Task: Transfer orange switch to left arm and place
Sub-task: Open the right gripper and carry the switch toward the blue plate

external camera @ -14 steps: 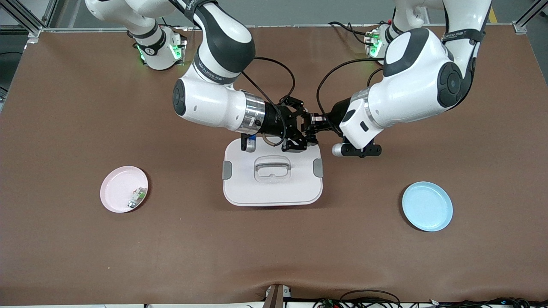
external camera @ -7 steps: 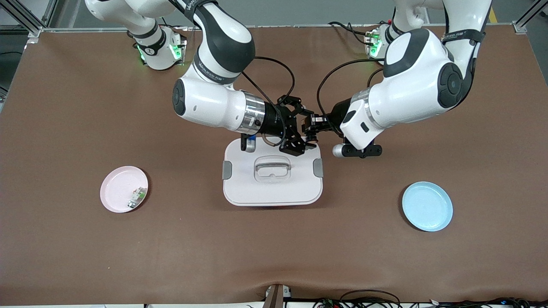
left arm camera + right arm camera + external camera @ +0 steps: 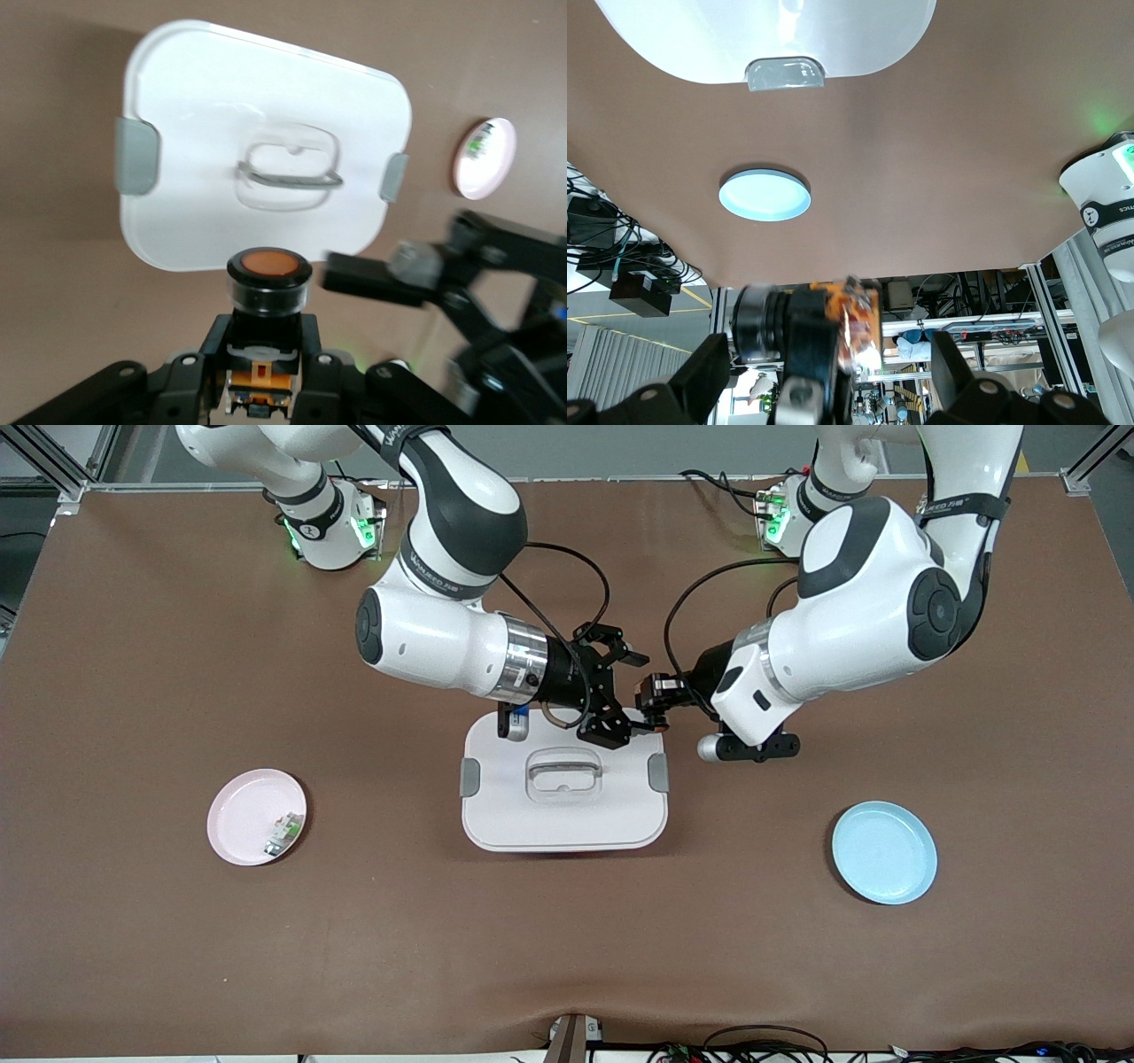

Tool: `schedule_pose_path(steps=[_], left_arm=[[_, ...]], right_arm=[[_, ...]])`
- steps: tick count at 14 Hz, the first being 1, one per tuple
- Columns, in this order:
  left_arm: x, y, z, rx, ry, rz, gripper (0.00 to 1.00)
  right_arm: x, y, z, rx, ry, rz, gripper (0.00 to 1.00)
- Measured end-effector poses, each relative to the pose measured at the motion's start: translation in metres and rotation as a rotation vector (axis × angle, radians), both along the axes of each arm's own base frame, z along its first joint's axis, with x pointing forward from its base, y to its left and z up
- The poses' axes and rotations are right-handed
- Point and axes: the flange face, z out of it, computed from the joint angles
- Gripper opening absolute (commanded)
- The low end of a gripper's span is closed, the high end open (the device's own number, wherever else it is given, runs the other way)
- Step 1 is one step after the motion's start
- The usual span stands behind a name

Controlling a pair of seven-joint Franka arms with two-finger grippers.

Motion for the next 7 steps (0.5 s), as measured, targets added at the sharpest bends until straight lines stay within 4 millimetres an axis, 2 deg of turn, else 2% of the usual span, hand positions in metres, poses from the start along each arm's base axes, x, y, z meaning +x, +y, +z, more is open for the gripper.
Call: schedule_pose_path(steps=[2,4,7], left_arm=[[0.007,0.011,-0.008,0.047,-0.012,0.001,0.0],[0.016,0.031,-0.012,0.09,-0.021,0.015,0.0],[0.031,0.077,-0.017,0.16,-0.027,0.024,0.0]], right_arm=[[0.006,-0.008,0.005,0.001,-0.002,0.001,1.0],[0.014,-0.03,0.018,-0.009,-0.014,0.071,1.0],[0.024,-0.09,0.054,-0.02,-0.061,0.235,1.0]])
